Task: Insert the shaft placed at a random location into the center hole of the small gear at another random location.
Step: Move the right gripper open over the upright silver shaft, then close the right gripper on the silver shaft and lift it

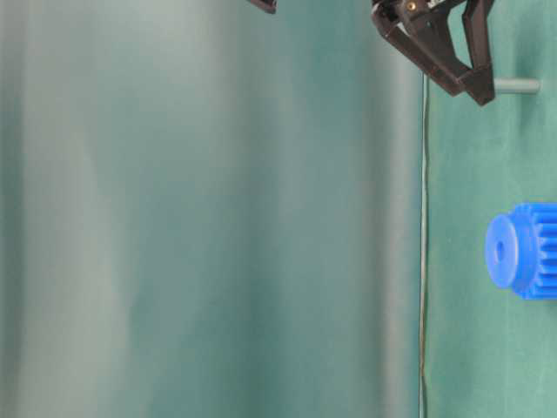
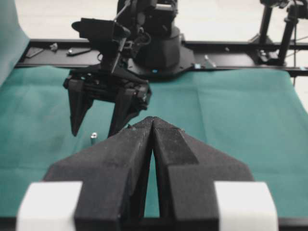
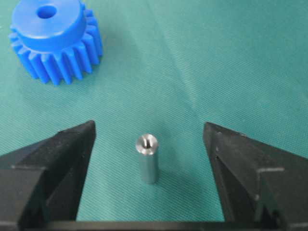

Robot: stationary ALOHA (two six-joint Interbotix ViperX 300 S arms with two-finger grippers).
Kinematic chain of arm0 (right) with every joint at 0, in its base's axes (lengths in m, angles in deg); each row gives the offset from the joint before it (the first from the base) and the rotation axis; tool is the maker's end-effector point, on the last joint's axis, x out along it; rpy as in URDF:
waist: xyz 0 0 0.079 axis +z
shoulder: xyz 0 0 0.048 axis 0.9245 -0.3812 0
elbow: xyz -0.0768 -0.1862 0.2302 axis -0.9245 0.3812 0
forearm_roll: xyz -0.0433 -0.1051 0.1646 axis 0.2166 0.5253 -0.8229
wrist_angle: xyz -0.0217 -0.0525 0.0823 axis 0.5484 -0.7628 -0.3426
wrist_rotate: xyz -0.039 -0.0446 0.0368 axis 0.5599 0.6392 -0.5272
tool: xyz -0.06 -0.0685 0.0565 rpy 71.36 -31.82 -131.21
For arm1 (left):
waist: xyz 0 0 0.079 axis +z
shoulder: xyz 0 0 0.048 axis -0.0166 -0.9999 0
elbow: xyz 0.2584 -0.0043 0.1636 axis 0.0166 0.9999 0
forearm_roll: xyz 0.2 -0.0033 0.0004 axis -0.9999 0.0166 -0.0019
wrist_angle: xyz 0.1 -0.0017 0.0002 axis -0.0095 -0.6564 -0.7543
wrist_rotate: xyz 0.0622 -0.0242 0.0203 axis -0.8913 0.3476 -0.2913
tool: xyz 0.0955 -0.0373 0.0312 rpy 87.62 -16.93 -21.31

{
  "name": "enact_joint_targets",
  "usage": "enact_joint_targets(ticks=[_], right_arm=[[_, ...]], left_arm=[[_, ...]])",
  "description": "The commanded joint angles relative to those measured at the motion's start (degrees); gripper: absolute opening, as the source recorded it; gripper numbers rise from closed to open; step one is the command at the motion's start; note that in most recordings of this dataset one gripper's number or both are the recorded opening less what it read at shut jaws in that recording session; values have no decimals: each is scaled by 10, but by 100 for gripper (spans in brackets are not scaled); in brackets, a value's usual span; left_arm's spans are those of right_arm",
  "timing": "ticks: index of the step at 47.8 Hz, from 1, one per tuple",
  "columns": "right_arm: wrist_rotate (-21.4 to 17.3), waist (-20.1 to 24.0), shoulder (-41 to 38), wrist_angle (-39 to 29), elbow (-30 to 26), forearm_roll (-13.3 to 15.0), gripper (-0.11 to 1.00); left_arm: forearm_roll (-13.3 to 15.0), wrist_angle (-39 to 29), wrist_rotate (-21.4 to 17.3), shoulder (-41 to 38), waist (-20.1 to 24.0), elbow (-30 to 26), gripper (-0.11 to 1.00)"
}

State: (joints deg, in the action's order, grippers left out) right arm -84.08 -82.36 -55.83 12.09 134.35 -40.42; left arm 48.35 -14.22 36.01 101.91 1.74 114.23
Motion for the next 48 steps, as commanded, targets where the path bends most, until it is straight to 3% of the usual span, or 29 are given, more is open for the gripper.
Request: enact_joint_targets(ticks=[1,11,20,23,38,48], right_arm=[[-1,-2,3,6,-11,-2,86],[-2,-3,-4,5,-15,-2,77],[-1,-3,-4,1,-14,1,26],[-1,-3,-4,0,-13,2,13],[-4,-3,3,0,-15,3,13],[-4,-3,56,-30,-16,2,13]], left_arm=[[-2,1,-1,-4,3,-11,0],[-2,1,-3,-4,4,-11,0],[-2,-3,-3,-3,4,-11,0],[-2,-3,-3,-2,5,-11,0],[-2,-3,-3,-1,8,-11,0],[-2,-5,-3,-1,8,-11,0]])
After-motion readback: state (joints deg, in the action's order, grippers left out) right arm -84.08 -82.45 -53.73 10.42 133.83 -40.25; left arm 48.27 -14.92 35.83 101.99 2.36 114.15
